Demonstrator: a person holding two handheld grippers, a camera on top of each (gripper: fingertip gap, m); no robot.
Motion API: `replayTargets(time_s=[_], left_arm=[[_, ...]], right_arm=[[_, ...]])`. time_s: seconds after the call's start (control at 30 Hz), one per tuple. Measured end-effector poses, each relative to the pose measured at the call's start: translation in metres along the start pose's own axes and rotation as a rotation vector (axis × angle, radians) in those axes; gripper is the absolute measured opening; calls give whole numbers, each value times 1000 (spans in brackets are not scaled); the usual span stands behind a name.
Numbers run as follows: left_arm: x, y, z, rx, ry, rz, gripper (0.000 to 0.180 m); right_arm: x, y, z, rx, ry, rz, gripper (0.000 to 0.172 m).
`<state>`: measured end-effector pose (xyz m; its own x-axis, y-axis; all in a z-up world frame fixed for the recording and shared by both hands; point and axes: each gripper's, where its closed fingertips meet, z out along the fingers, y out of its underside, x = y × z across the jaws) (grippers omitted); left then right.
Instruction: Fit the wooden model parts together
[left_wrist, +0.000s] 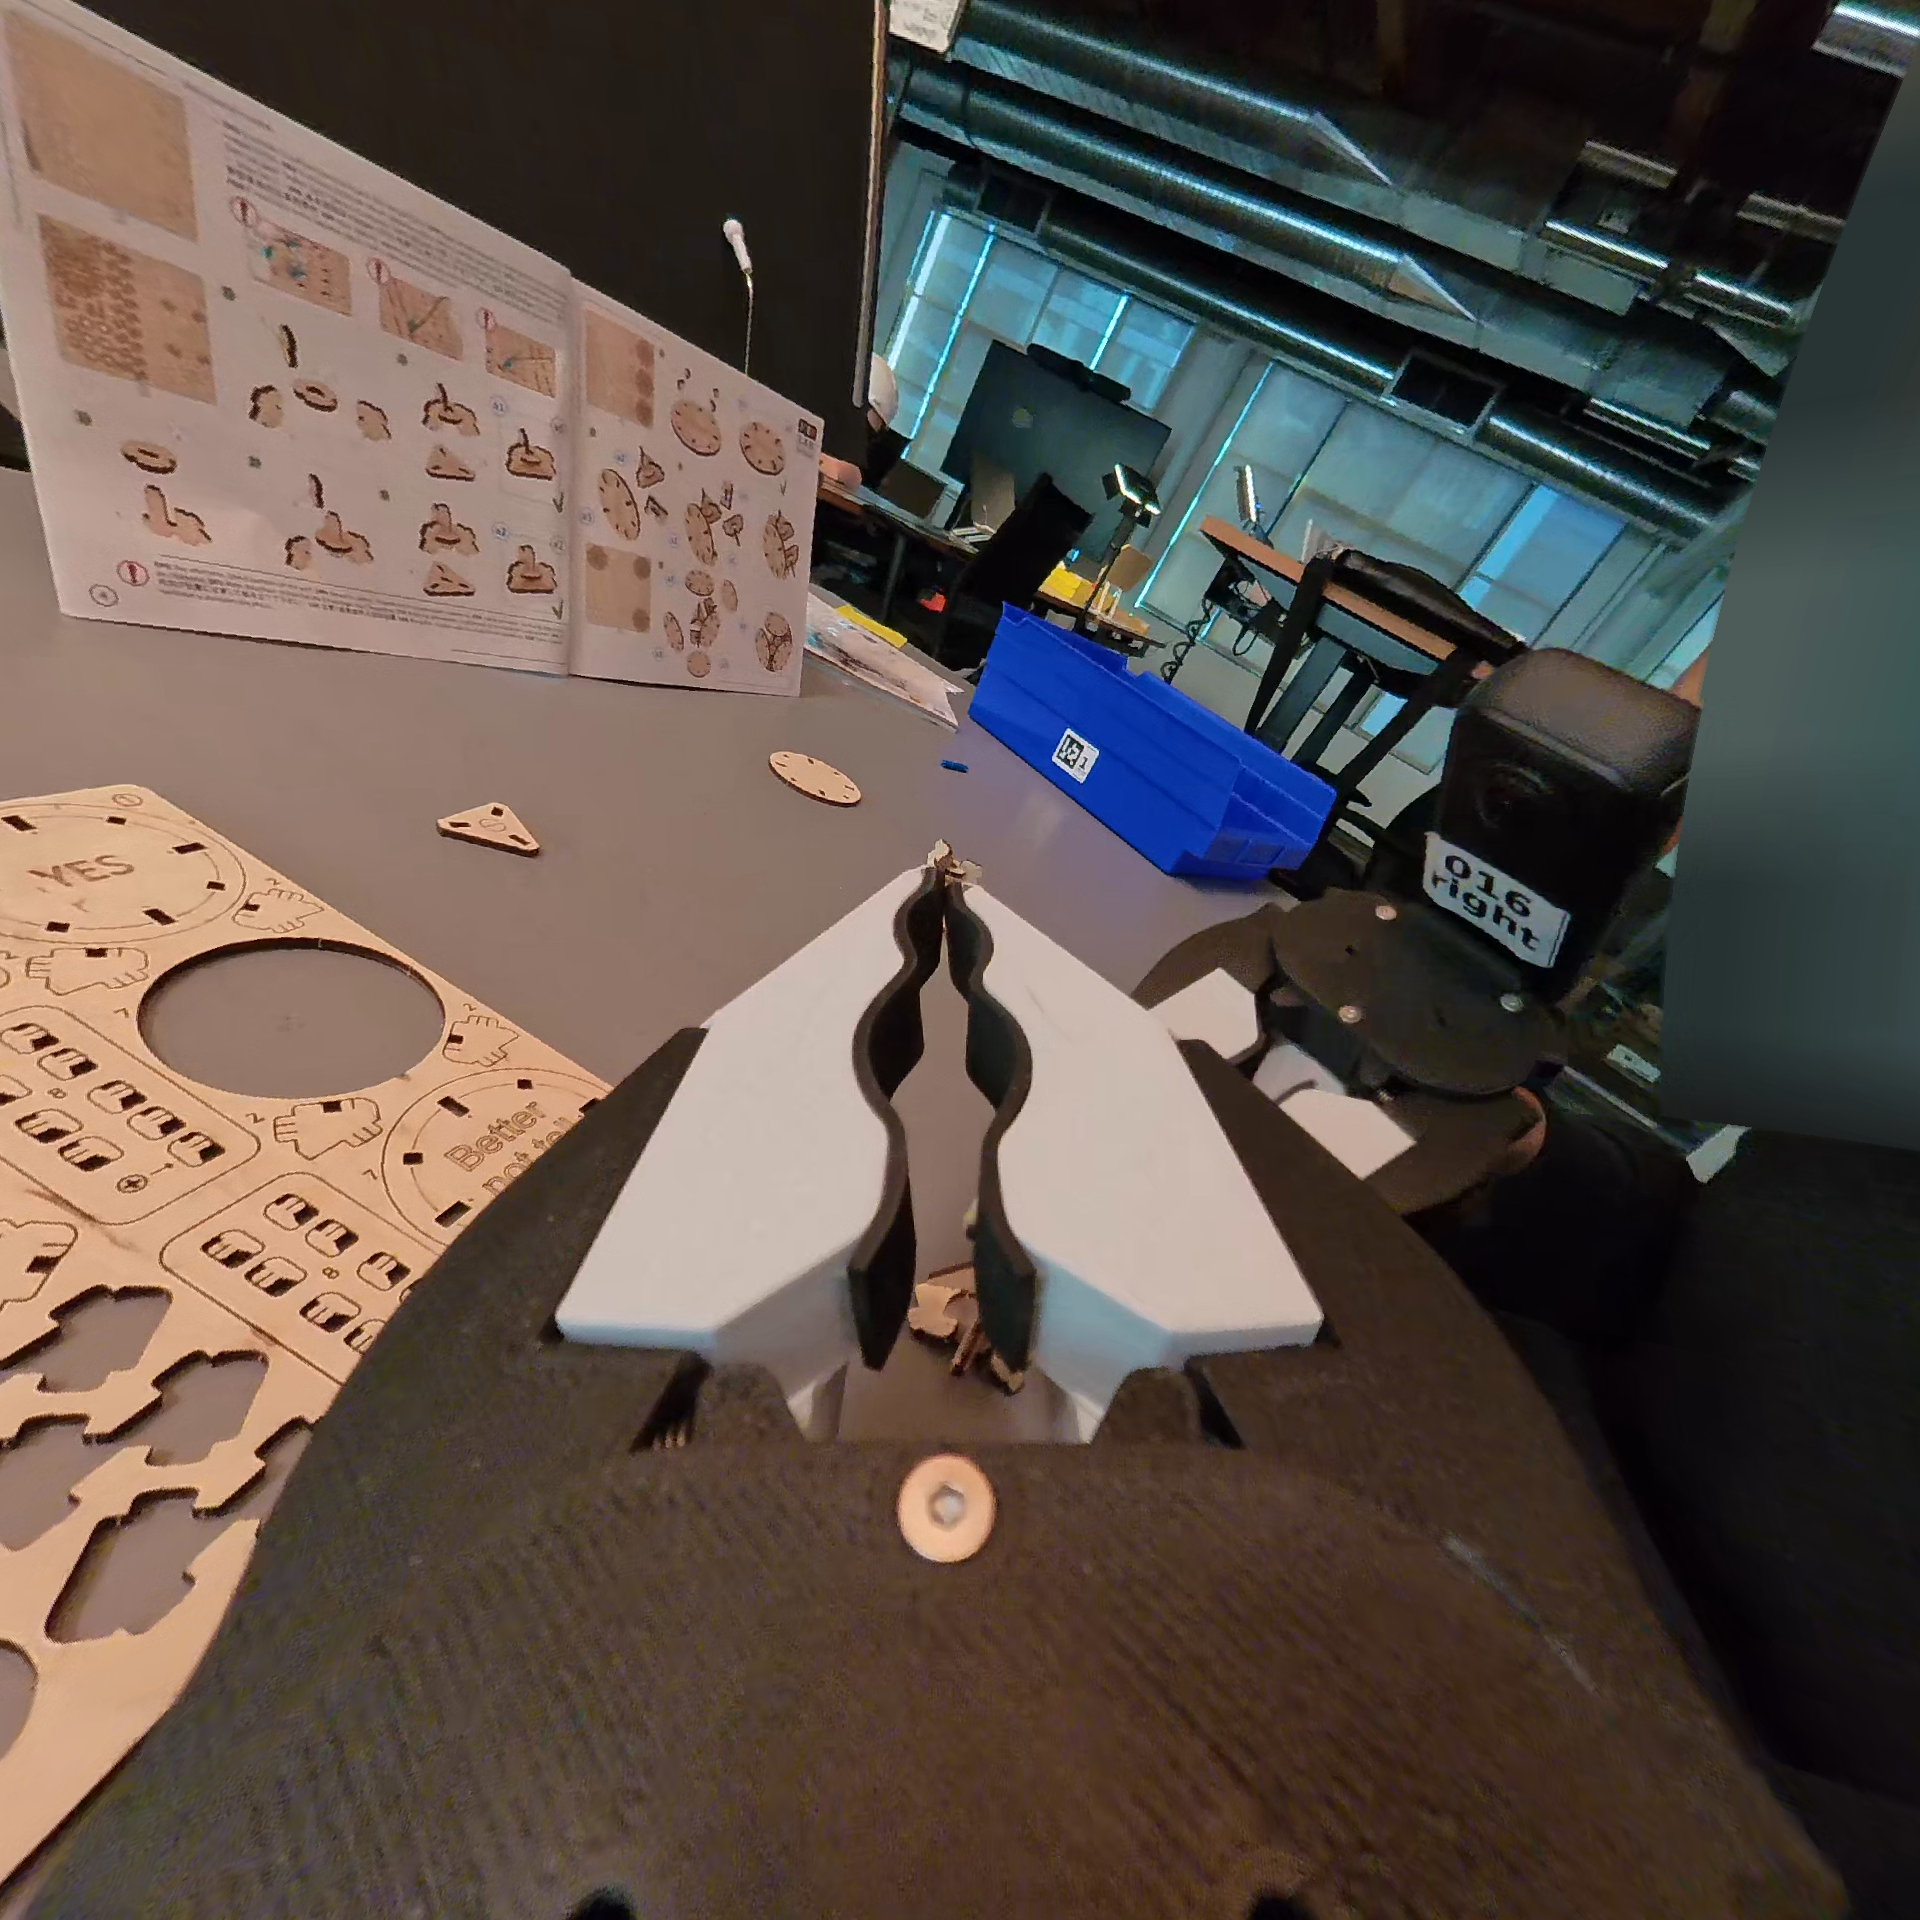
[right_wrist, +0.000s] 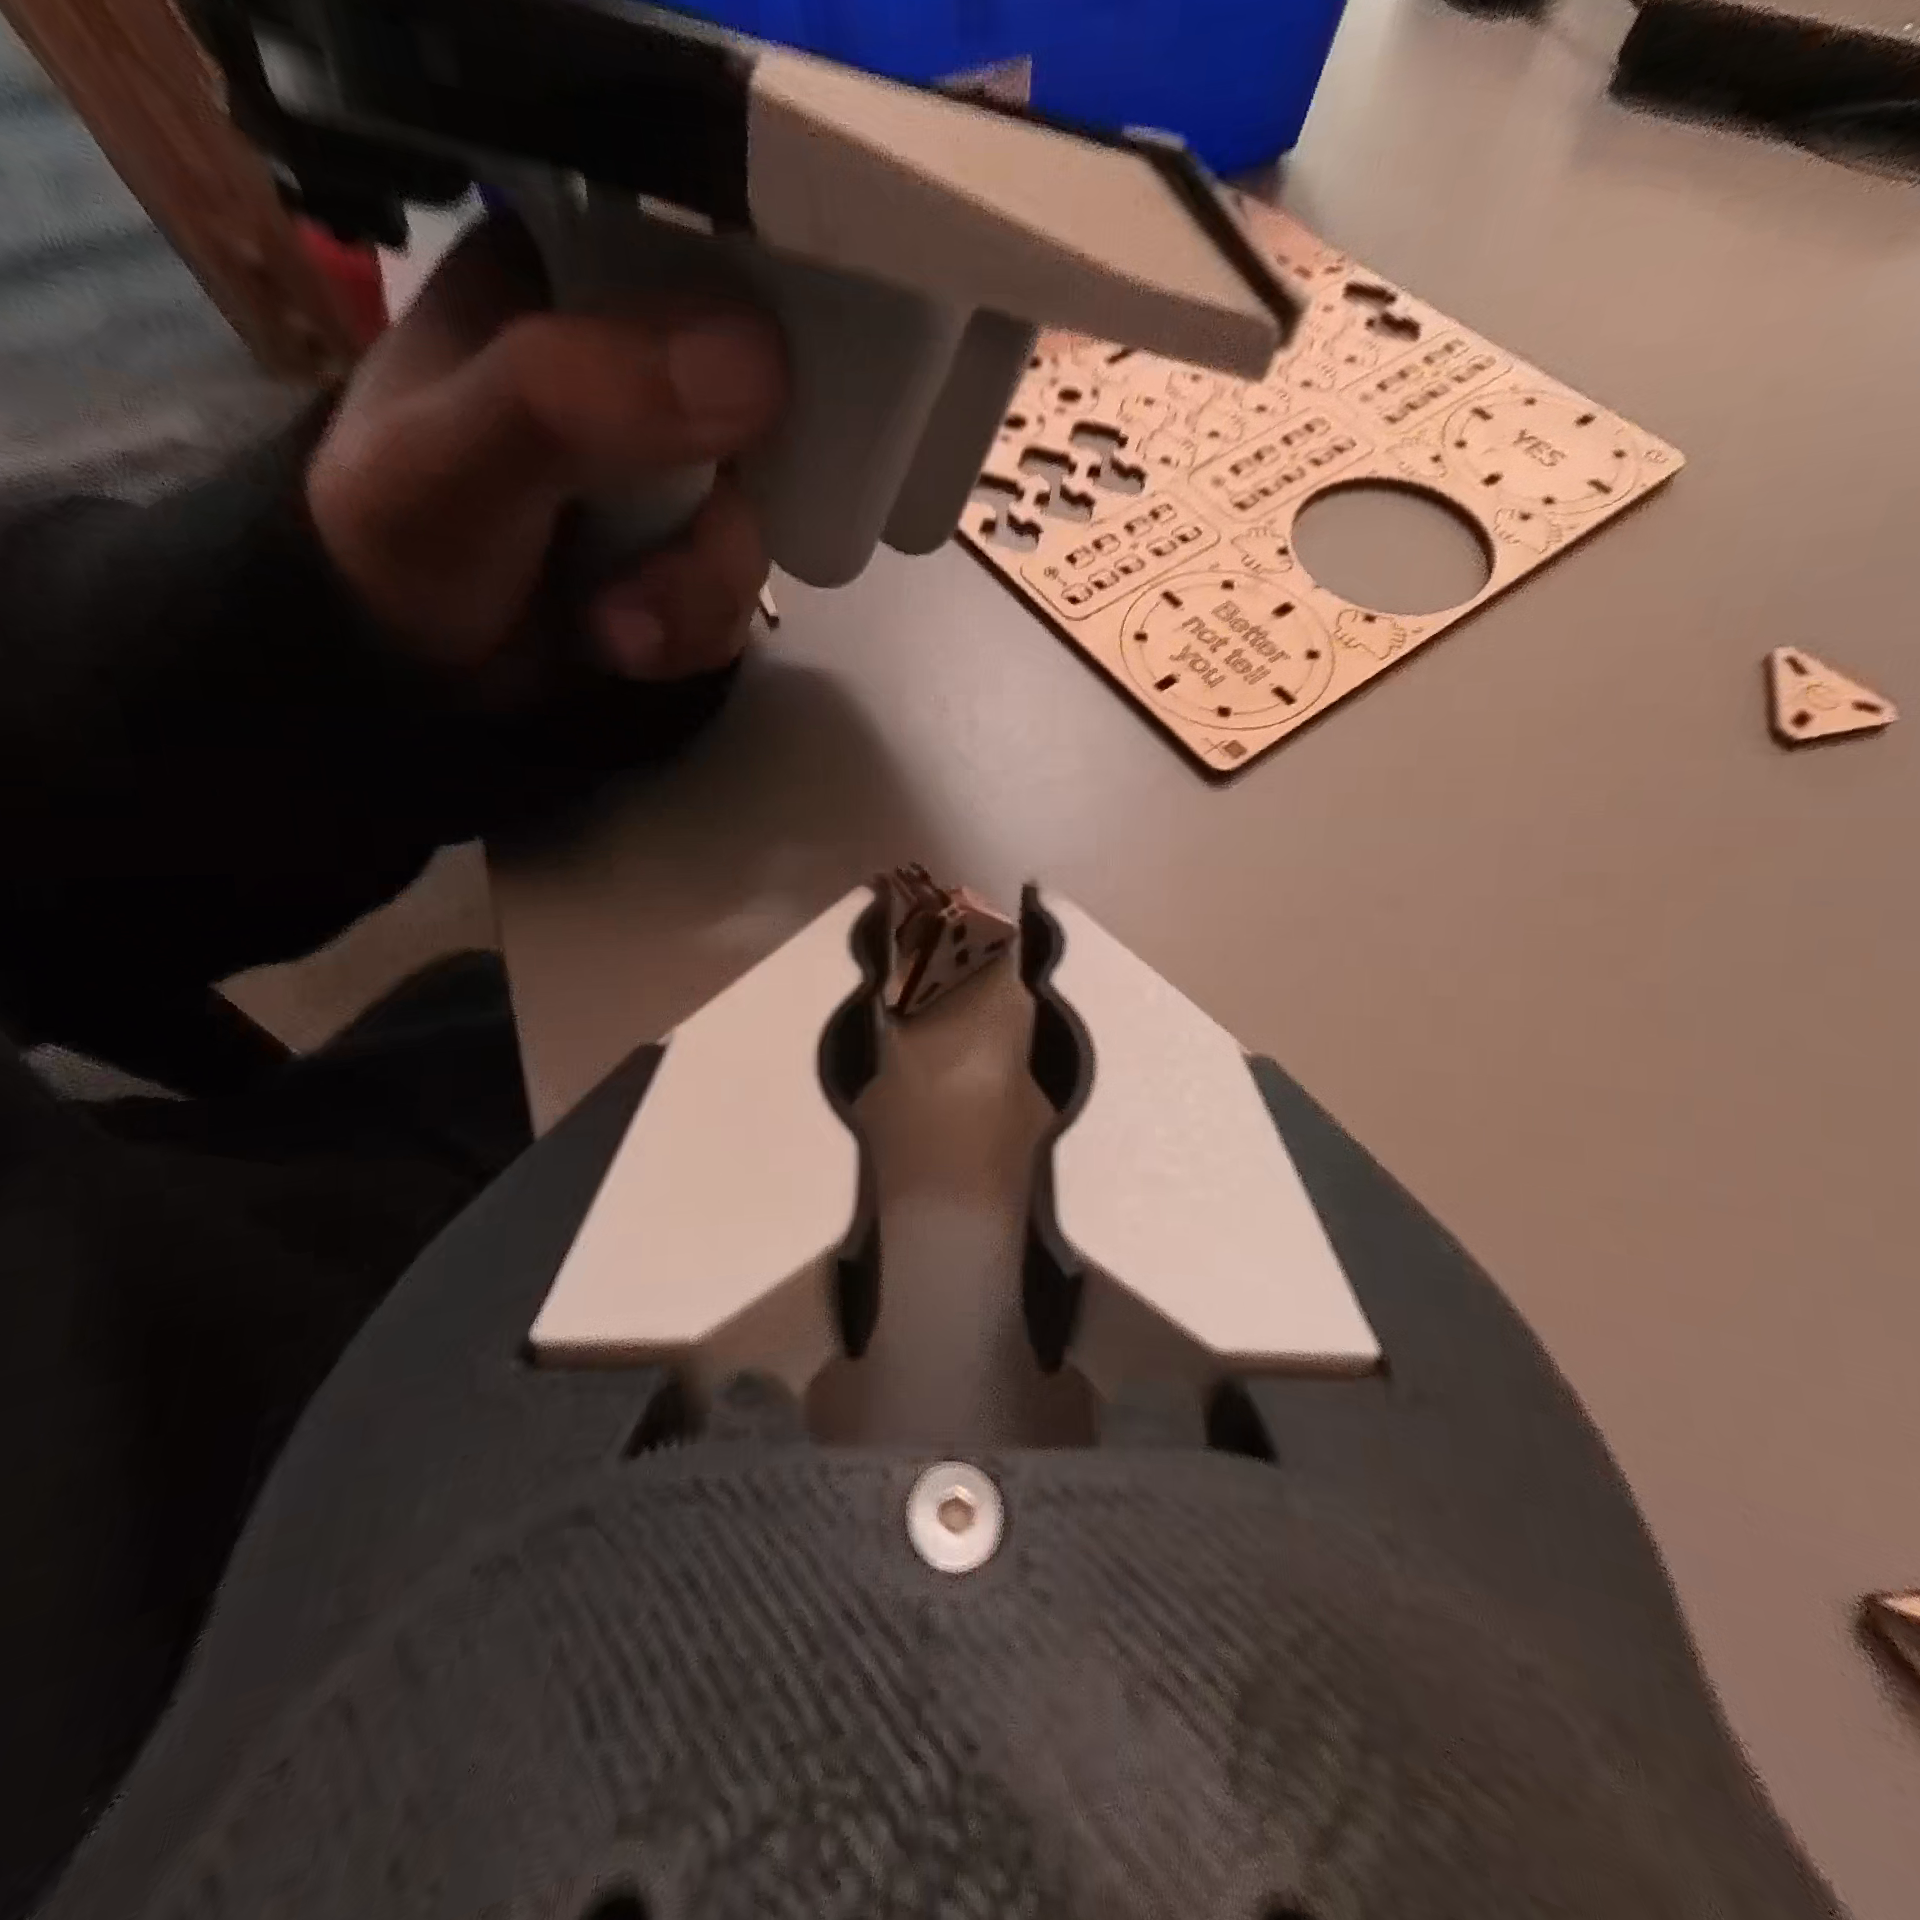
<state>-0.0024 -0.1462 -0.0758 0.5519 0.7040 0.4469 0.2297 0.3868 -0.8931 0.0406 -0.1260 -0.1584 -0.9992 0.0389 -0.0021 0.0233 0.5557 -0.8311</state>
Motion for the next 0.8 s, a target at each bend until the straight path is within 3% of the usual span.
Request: replayTargets(time_s=[0.07, 0.17, 0.3, 0.4, 0.5, 0.57, 0.67, 0.8], left_arm=[[1, 0, 0, 0, 6, 4, 0], [2, 1, 0, -3, 10, 9, 0], [9, 8, 7, -41, 19, 27, 1], [26, 23, 28, -108, 68, 15, 6], [50, 43, 56, -178, 133, -8, 7], [63, 53, 76, -205, 161, -35, 9], [79, 70, 108, -263, 203, -103, 17], [92, 86, 136, -341, 229, -113, 28]], right_arm=[[3, 2, 0, -9, 16, -14, 8], [19, 0, -15, 44, 50, 30, 7], [52, -10, -62, 238, 101, 197, 7], [91, 26, -92, 166, 182, 403, 7], [123, 67, -124, 108, 286, 475, 7], [126, 73, -137, 167, 224, 561, 7], [113, 52, -149, 346, 9, 677, 7], [108, 43, -155, 452, -114, 680, 7]])
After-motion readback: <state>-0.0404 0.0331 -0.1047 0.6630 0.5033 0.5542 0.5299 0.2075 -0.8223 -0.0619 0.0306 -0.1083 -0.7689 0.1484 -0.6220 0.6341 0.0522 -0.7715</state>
